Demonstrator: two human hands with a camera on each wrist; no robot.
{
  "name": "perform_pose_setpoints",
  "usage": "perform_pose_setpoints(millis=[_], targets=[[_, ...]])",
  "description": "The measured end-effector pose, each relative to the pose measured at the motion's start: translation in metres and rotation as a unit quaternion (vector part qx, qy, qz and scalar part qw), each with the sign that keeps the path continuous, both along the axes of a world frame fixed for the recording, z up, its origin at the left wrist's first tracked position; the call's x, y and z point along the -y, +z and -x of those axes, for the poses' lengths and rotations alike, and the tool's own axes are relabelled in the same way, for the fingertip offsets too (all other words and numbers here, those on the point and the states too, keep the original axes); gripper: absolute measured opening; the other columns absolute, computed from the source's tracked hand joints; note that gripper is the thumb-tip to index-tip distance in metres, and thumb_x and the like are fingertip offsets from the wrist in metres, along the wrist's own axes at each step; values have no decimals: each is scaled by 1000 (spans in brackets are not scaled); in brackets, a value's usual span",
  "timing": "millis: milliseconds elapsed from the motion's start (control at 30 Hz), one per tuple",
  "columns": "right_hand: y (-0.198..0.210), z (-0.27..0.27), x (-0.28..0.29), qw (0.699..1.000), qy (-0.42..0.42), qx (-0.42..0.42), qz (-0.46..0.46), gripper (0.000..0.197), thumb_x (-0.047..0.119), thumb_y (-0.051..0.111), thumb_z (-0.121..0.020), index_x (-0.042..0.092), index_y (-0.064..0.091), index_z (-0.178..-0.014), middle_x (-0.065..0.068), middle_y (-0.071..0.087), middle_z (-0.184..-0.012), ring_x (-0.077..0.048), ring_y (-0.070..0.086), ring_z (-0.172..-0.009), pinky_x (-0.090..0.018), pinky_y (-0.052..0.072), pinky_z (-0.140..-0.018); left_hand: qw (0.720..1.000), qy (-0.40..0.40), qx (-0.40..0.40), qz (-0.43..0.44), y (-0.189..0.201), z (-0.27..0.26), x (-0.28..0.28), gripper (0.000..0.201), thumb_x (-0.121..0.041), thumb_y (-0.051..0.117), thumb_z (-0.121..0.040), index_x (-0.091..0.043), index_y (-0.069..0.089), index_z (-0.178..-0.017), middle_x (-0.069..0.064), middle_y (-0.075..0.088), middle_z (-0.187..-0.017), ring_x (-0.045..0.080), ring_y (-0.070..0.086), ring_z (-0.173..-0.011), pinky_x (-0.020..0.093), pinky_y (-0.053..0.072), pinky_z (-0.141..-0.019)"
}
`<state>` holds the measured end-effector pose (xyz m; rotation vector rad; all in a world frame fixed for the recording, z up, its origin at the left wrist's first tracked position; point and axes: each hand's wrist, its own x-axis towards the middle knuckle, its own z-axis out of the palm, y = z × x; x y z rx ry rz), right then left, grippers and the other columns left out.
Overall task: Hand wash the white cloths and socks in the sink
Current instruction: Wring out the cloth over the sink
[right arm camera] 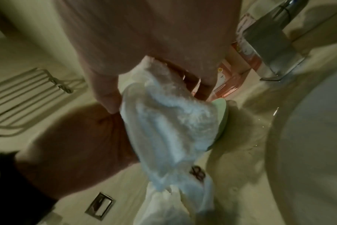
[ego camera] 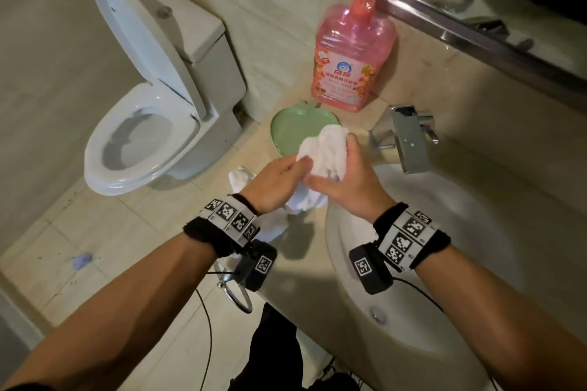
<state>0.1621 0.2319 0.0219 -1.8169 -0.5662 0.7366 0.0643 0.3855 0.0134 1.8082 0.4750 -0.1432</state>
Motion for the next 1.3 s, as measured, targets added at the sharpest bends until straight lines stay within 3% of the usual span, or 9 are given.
perform_pose_setpoints(millis=[100, 200, 333, 500, 900, 1033, 1133, 1200, 1300], targets=[[-10, -7, -17, 999, -35, 27, -4, 50, 32, 81, -74, 42, 44, -108, 37, 61, -100, 11, 62, -93, -8, 49, -70, 988, 34, -1, 153, -10, -17, -6, 46, -39, 44, -101, 2, 62, -108, 12, 67, -100, 22, 62, -94, 41, 47, -93], [-23, -22, -35, 994, -93, 50, 5, 45, 21, 74, -79, 31, 49, -115, 35, 63, -96, 12, 61, -91, -8, 46, -73, 974, -45, -44, 219, -27, -20, -18, 39, -35, 54, -97, 0, 65, -109, 14, 71, -99, 25, 68, -85, 32, 55, -74], [-46, -41, -50, 988, -50, 99, 106, 46, 23, 68, -85, 21, 53, -128, 11, 58, -110, -12, 57, -103, -26, 43, -86, 986, -64, -111, 110, -57, -18, -33, 23, -42, 62, -89, -24, 68, -103, 0, 74, -100, 21, 70, -91, 38, 56, -86], [-68, -56, -65, 959, 37, 138, 244, 44, 30, 66, -89, 23, 55, -130, -2, 66, -111, -26, 62, -100, -29, 45, -83, 981, -96, -168, -7, -72, -23, -43, 28, -57, 50, -91, -35, 66, -81, -17, 69, -78, 4, 66, -75, 26, 49, -70], [-78, -58, -77, 940, 49, 146, 303, 53, 36, 65, -90, 26, 48, -138, -8, 67, -120, -32, 63, -109, -28, 43, -81, 978, -70, -195, -37, -73, -30, -48, 44, -53, 57, -92, -10, 59, -101, -2, 65, -82, 20, 63, -77, 27, 42, -60], [-55, -44, -69, 955, -12, 191, 229, 43, 38, 71, -83, 35, 47, -119, 9, 60, -97, -13, 56, -85, -23, 37, -69, 961, -27, -198, -189, -58, -21, -41, 63, -66, 58, -83, -14, 44, -117, 1, 55, -99, 19, 55, -82, 31, 44, -65], [-27, -26, -49, 965, -48, 232, 111, 49, 37, 75, -77, 29, 49, -118, 17, 50, -100, 2, 47, -90, -24, 42, -77, 953, -33, -169, -250, -33, -17, -33, 64, -78, 43, -82, -15, 56, -86, 2, 62, -81, 22, 61, -71, 35, 51, -67], [-9, -15, -34, 963, -41, 254, 79, 56, 42, 76, -75, 22, 52, -122, 10, 52, -107, -13, 54, -101, -34, 48, -85, 969, -106, -170, -144, -15, -15, -28, 71, -73, 28, -90, -14, 61, -67, 0, 66, -63, 21, 65, -63, 32, 51, -65], [15, -3, -7, 951, -15, 300, 69, 53, 51, 73, -76, 28, 50, -117, 12, 51, -100, -20, 56, -93, -31, 44, -79, 967, -84, -183, 154, 12, -13, -7, 65, -54, 26, -100, -8, 72, -89, 5, 74, -79, 23, 69, -75, 31, 55, -69]])
